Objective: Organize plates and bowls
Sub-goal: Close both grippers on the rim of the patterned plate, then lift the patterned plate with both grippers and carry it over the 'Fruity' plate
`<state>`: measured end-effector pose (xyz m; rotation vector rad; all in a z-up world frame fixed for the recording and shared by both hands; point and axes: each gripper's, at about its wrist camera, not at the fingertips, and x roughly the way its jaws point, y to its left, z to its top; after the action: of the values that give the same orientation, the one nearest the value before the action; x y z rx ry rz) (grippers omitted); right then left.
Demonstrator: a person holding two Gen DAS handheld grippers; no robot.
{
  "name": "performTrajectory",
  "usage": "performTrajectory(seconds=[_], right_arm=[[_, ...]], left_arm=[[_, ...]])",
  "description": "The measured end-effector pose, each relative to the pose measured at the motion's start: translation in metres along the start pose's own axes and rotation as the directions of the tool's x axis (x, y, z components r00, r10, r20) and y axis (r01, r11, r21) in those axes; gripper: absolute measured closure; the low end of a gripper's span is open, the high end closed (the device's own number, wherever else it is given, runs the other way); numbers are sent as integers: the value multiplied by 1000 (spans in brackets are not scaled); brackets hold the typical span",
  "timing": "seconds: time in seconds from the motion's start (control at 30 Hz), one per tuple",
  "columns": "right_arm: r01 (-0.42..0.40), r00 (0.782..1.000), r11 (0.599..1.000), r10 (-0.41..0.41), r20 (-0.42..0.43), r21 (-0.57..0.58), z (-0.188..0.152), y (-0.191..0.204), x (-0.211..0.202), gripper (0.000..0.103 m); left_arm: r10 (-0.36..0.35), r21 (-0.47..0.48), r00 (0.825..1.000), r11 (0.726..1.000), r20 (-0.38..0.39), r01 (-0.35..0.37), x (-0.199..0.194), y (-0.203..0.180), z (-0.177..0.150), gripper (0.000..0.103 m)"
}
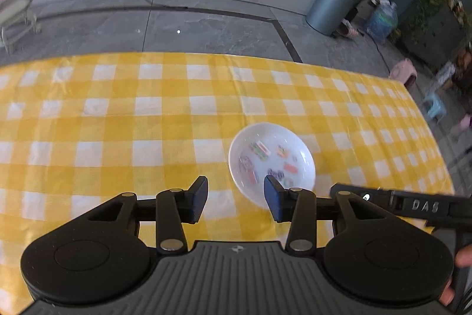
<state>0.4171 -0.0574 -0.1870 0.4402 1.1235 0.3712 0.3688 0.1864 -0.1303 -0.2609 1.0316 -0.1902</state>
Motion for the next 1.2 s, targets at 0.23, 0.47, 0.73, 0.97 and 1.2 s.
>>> performTrajectory(seconds=[0.23, 0.47, 0.73, 0.97, 1.2], right_arm=[[-5, 1000, 999, 6, -21, 31, 13, 5, 29, 75], [1, 1000, 1000, 0, -27, 19, 18, 10, 40, 98], [2, 1000, 999, -1, -23, 32, 17, 6, 28, 100], [1, 1000, 999, 0, -29, 33, 7, 10, -5, 100], [-14, 999, 999, 16, -36, 32, -14, 5, -67, 99]], left_arm=[[-9, -39, 1000, 999, -20, 9, 25, 8, 3, 67], [-21, -51, 999, 999, -33, 19, 31, 12, 6, 91], [4, -47, 999, 999, -45, -6, 20, 0, 3, 98], [35, -36, 999, 999, -37, -36, -16, -27, -3, 100], [25, -11, 1000, 1000, -1, -25, -63, -69, -23, 100]])
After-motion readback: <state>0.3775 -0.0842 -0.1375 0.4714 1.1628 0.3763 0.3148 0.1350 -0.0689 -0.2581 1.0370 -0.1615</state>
